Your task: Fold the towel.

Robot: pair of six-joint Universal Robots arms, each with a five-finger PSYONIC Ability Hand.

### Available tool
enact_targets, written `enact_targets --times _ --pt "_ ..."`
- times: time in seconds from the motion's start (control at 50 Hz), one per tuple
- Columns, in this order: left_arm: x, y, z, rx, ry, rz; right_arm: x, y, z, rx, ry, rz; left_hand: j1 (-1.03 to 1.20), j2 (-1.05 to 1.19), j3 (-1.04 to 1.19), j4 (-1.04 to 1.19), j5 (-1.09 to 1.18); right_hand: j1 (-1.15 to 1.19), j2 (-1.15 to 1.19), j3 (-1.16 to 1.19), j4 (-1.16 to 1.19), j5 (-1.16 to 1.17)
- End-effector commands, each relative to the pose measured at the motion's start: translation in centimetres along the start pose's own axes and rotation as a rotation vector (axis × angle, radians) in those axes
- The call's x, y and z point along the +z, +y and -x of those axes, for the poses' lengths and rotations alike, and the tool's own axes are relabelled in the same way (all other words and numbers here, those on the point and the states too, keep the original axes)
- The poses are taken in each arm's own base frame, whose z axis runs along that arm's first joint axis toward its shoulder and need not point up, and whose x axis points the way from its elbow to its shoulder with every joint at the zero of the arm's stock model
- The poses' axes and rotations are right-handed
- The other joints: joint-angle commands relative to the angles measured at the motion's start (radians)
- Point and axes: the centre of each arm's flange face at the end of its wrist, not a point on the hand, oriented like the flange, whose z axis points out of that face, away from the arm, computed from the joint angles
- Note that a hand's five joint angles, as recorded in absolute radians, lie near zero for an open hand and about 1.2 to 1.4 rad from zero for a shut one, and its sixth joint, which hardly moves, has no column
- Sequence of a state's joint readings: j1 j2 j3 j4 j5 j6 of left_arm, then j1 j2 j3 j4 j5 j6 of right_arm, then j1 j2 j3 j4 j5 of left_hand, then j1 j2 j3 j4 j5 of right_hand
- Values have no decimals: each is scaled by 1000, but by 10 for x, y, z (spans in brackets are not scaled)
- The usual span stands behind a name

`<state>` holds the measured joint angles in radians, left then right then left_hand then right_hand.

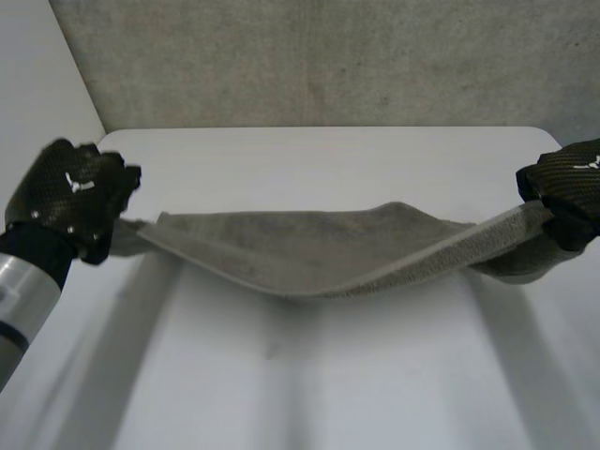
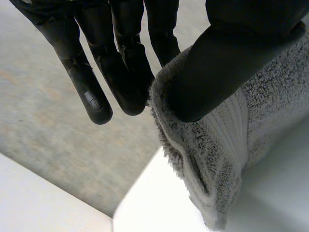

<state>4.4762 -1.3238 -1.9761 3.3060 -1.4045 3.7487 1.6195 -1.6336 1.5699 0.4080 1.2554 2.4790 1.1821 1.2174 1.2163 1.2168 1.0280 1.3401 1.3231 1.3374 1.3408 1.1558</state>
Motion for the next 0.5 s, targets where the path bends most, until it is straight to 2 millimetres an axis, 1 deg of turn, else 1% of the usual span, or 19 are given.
enact_targets --times 0.02,0.08,0.1,0.14,0.16,0.2,0.22,0.26,0.28,0.3,0.32,0.36,0.38,0.4,0.42,0.44,0.46,0.48,0.5 --pt "-11 17 -14 38 86 104 -6 19 7 -91 -53 102 214 179 180 179 194 56 73 59 55 66" --pt "-5 34 -15 27 91 159 5 35 15 -138 -103 150 214 179 180 179 194 56 73 59 55 66" --pt "-5 34 -15 27 91 159 5 35 15 -138 -103 150 214 179 180 179 194 56 73 59 55 66" --pt "6 50 -20 20 104 194 27 50 18 -143 -141 190 214 179 180 179 194 56 73 59 55 66" --pt "6 50 -20 20 104 194 27 50 18 -143 -141 190 214 179 180 179 194 56 73 59 55 66" --pt "18 59 -22 20 102 194 47 61 18 -137 -142 197 214 179 180 179 194 56 73 59 55 66" --pt "18 59 -22 20 102 194 47 61 18 -137 -142 197 214 179 180 179 194 56 73 59 55 66" --pt "25 64 -24 21 99 190 65 68 17 -145 -127 192 214 179 180 179 194 56 73 59 55 66" --pt "34 68 -25 23 95 184 65 68 17 -145 -127 192 214 179 180 179 194 56 73 59 55 66" --pt "43 73 -25 26 88 178 75 70 17 -156 -115 180 214 179 180 179 194 56 73 59 55 66" --pt "43 73 -25 26 88 178 85 70 21 -173 -108 167 214 179 180 179 194 56 73 59 55 66" --pt "62 81 -28 27 87 166 94 68 26 -192 -102 147 214 179 180 179 194 56 73 59 55 66" --pt "62 81 -28 27 87 166 94 68 26 -193 -102 147 214 179 180 179 194 56 73 59 55 66" --pt "71 84 -29 29 87 159 102 66 29 -207 -93 133 214 179 180 179 194 56 73 59 55 66" --pt "72 84 -29 29 87 159 111 66 31 -219 -76 124 214 179 180 179 194 56 73 59 55 66" --pt "81 88 -31 30 88 156 111 66 31 -219 -76 124 214 179 180 179 194 56 73 59 55 66" --pt "91 94 -33 29 94 157 120 67 32 -229 -63 116 214 179 180 179 194 56 73 59 55 66" --pt "91 94 -33 29 94 157 129 69 33 -234 -49 111 214 179 180 179 194 56 73 59 55 66" --pt "101 98 -34 29 94 157 129 69 33 -234 -49 110 214 179 180 179 194 56 73 59 55 66"
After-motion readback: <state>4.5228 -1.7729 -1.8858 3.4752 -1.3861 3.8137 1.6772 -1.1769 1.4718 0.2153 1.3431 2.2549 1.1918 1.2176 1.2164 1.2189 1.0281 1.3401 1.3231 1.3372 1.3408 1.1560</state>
